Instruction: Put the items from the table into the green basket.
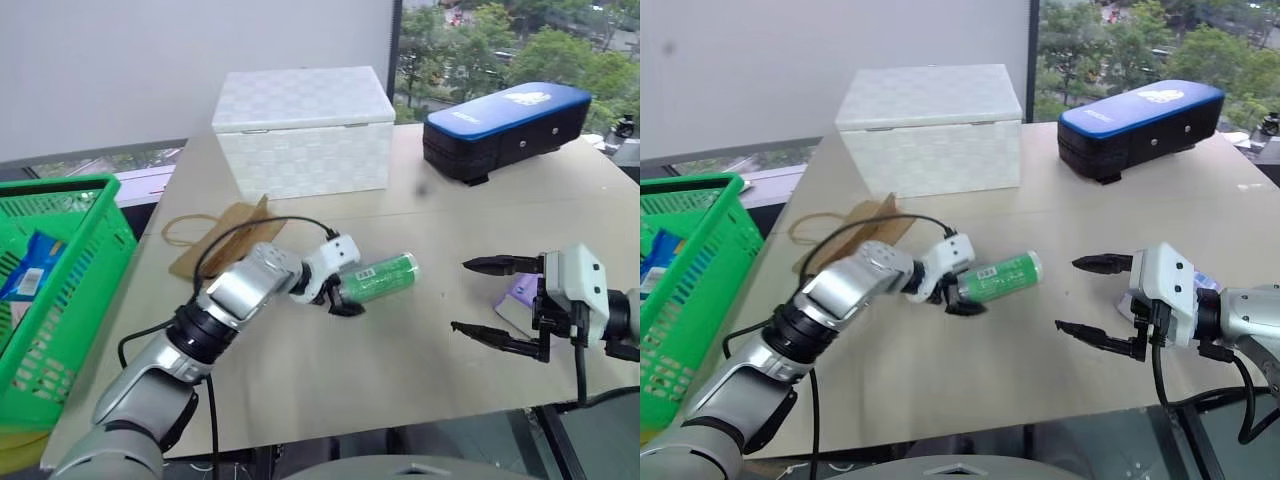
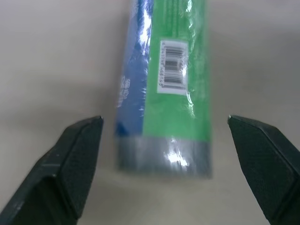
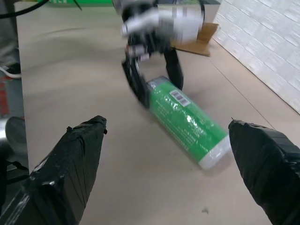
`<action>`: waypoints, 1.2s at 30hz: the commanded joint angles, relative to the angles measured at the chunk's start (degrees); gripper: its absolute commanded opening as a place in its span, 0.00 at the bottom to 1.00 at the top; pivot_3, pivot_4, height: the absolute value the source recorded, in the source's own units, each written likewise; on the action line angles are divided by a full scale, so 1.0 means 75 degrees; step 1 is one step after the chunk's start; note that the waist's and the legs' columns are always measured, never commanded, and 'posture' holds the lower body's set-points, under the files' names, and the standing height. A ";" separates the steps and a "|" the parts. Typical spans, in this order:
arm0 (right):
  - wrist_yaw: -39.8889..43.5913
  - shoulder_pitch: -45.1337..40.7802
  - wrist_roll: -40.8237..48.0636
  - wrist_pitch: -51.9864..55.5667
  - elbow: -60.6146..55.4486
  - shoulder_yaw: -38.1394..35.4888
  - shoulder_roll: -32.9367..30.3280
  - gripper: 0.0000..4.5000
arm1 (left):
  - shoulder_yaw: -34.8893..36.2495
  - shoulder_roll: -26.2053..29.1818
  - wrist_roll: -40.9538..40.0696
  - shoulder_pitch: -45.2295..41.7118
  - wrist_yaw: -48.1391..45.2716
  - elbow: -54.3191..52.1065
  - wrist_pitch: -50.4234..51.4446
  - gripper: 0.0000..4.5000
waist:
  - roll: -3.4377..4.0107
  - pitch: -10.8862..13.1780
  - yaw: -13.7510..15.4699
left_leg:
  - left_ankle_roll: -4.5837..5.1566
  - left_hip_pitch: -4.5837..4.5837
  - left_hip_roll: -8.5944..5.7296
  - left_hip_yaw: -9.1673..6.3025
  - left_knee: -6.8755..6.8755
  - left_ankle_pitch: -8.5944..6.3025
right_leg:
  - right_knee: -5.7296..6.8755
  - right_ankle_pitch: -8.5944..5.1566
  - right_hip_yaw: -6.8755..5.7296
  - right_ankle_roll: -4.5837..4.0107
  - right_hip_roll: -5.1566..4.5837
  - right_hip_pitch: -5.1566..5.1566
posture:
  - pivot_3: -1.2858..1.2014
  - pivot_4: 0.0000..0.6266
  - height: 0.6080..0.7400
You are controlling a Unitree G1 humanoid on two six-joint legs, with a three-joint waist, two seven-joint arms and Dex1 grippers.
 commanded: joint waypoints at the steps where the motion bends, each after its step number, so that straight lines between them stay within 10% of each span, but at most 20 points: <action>1: -0.0193 0.0014 0.0083 0.0047 -0.0322 -0.0298 -0.0023 1.00 | 0.0033 -0.0134 0.0157 -0.0083 -0.0250 0.0283 -0.0433 0.86 | 0.0013 -0.0008 -0.0092 | 0.0001 -0.0001 -0.0002 -0.0001 0.0003 -0.0001 | 0.0001 0.0000 -0.0003 0.0001 0.0000 0.0000 | 0.46 0.01 1.00; 6: -0.0395 -0.0088 -0.0058 -0.0061 -0.0351 -0.0050 0.0082 1.00 | 0.1399 0.0034 -0.0358 0.0356 -0.0188 -0.0323 -0.0554 0.46 | 0.0014 -0.0007 -0.0181 | 0.0004 -0.0006 -0.0002 -0.0001 0.0019 -0.0002 | 0.0008 -0.0010 -0.0005 0.0020 0.0004 -0.0001 | 0.47 0.01 1.00; 17: -0.0306 -0.2584 0.0264 -0.0359 0.0525 0.1556 0.1337 1.00 | 0.7856 0.0057 -0.0591 0.1300 0.3967 -0.2419 -0.0011 0.46 | 0.0002 0.0006 -0.0046 | -0.0004 -0.0021 0.0034 -0.0051 0.0039 0.0002 | 0.0027 0.0011 -0.0047 -0.0015 -0.0009 -0.0036 | 0.57 0.00 1.00; 31: 0.0685 -0.4315 0.0404 -0.0826 0.1649 0.2384 0.2365 1.00 | 1.1707 -0.0399 -0.0521 0.0283 0.7030 -0.2090 0.2161 0.46 | -0.0111 -0.0058 0.1547 | -0.0055 -0.0104 -0.0058 -0.0217 0.0037 0.0028 | -0.0002 0.0031 -0.0232 -0.0046 -0.0142 -0.0085 | 0.63 0.00 1.00; 36: 0.0802 -0.4383 0.0349 -0.0825 0.1744 0.2411 0.2421 1.00 | 1.2186 -0.0641 -0.0953 -0.0072 0.7005 -0.2019 0.3235 0.92 | -0.0124 -0.0068 0.1837 | -0.0068 -0.0113 -0.0071 -0.0246 0.0034 0.0035 | -0.0002 0.0031 -0.0258 -0.0046 -0.0153 -0.0084 | 0.64 0.00 1.00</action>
